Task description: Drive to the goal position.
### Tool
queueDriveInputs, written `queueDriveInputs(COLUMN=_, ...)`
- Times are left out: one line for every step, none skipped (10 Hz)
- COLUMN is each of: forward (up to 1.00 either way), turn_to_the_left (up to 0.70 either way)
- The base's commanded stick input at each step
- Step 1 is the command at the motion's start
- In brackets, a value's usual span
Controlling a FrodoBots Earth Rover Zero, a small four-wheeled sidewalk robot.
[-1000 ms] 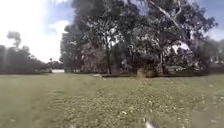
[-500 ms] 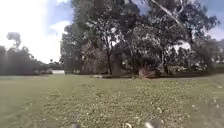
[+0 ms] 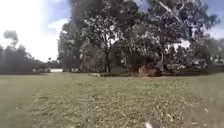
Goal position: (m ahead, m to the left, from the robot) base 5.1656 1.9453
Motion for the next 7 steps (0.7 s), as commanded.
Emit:
queueDriveInputs(forward=0.7, turn_to_the_left=0.03)
queueDriveInputs(forward=0.7, turn_to_the_left=0.02)
queueDriveInputs(forward=0.7, turn_to_the_left=0.02)
queueDriveInputs(forward=0.7, turn_to_the_left=0.02)
queueDriveInputs(forward=0.7, turn_to_the_left=0.05)
queueDriveInputs(forward=0.7, turn_to_the_left=0.35)
queueDriveInputs(forward=0.7, turn_to_the_left=0.35)
